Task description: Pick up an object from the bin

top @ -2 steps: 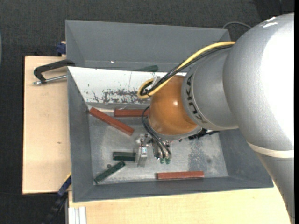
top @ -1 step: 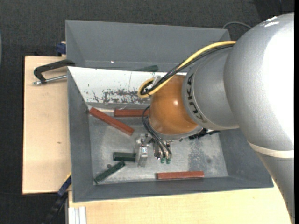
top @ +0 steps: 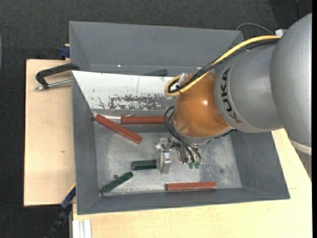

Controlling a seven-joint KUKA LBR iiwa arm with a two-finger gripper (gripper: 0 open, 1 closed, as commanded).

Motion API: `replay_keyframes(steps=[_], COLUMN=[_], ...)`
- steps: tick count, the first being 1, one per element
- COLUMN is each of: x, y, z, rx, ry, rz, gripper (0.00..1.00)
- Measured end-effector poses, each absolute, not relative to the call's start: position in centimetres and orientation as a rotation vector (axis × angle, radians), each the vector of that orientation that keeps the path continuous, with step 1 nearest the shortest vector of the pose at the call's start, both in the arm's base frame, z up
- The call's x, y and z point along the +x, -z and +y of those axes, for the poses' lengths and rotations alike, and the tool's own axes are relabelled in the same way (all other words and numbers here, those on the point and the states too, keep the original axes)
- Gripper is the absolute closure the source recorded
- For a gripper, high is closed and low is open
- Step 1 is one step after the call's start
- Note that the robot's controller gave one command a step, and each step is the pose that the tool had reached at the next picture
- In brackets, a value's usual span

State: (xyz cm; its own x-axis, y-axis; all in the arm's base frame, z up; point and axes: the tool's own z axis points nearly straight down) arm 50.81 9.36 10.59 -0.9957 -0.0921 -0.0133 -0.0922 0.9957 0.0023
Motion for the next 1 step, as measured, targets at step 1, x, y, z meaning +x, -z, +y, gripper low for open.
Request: replay_keyframes(steps=[1], x=[53.57], y=[-21.55], z=[13.56], rx=[-0.020], ry=[-0.003], rz=[3.137], gripper=[1.00])
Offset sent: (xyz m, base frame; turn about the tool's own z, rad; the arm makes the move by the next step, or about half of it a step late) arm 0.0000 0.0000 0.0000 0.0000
